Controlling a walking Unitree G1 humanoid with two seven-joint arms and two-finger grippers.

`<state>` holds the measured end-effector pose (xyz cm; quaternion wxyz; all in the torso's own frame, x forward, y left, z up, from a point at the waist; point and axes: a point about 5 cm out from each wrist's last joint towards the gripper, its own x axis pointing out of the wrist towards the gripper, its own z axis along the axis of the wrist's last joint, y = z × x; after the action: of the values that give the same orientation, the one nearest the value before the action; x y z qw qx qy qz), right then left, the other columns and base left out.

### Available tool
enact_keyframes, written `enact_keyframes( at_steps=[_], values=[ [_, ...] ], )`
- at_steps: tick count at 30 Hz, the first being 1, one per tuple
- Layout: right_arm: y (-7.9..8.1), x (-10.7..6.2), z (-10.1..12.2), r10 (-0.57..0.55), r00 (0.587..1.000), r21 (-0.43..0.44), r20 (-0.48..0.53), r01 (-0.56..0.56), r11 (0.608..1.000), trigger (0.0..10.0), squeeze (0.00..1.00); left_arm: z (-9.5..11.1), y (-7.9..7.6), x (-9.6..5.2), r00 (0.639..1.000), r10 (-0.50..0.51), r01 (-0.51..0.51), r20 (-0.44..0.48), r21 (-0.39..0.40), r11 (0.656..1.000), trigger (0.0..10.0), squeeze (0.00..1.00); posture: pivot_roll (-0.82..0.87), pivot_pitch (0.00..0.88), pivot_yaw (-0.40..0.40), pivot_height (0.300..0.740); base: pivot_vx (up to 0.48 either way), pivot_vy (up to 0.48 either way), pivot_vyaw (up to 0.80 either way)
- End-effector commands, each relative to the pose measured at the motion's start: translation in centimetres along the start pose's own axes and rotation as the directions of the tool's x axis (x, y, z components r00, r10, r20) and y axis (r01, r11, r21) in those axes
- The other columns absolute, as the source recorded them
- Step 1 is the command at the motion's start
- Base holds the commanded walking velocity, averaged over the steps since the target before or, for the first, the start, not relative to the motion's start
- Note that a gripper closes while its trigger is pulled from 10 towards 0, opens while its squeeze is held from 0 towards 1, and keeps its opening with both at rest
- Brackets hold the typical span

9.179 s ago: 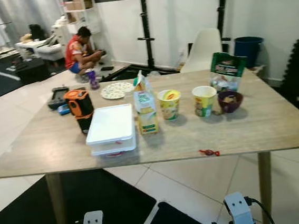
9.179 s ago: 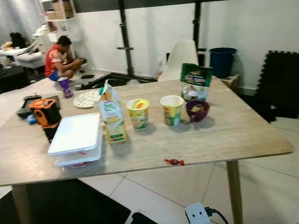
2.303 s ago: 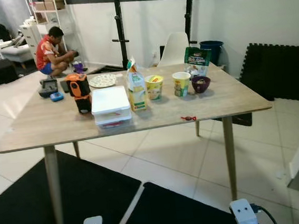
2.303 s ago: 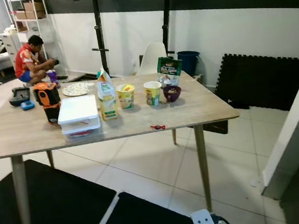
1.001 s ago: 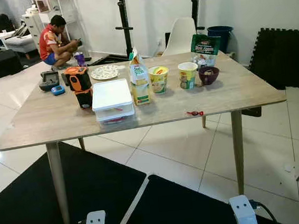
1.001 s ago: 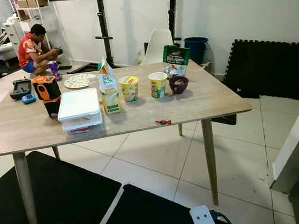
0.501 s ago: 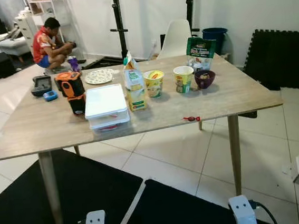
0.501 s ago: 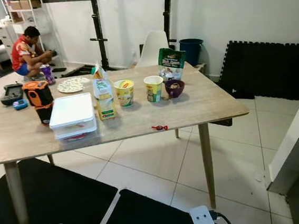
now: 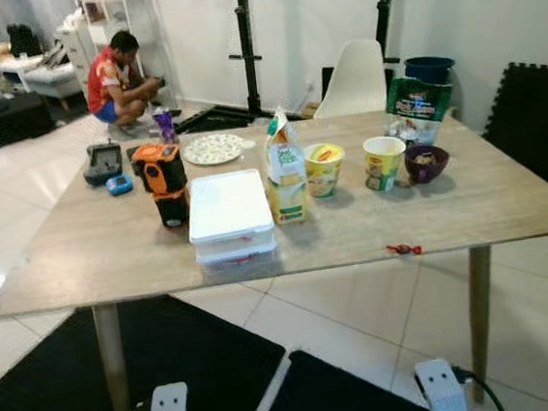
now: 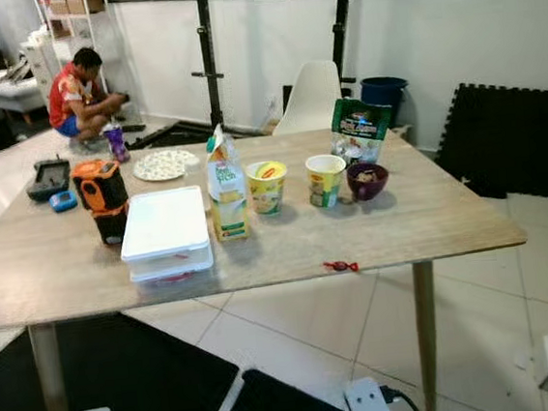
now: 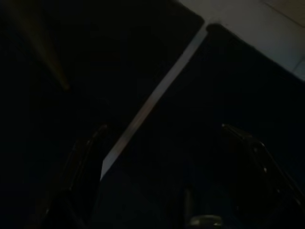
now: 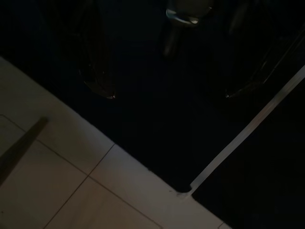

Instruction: Restocking fridge

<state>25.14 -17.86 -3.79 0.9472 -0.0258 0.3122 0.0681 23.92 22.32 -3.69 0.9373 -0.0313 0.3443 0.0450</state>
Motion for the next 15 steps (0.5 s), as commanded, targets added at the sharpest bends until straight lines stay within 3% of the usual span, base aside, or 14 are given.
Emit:
enact_keyframes(
  at_steps=[1,15],
  values=[
    [0.04,-0.07,-0.31,-0.003,1.0,0.005,-0.01,0.003,1.0,10.0,0.0,-0.6,0.27,-0.17,1.0,0.005,-0.005,-0.019,-0.005,1.0,10.0,0.0,0.04,0.075,0.011,0.734,0.322,0.0,0.0],
    [-0.09,-0.19,-0.63,-0.013,1.0,0.01,-0.02,0.013,1.0,10.0,0.0,-0.65,0.2,-0.14,0.999,-0.002,0.003,-0.032,0.006,1.0,10.0,0.0,0.04,0.086,0.019,0.734,0.295,0.0,0.0]
  ],
)
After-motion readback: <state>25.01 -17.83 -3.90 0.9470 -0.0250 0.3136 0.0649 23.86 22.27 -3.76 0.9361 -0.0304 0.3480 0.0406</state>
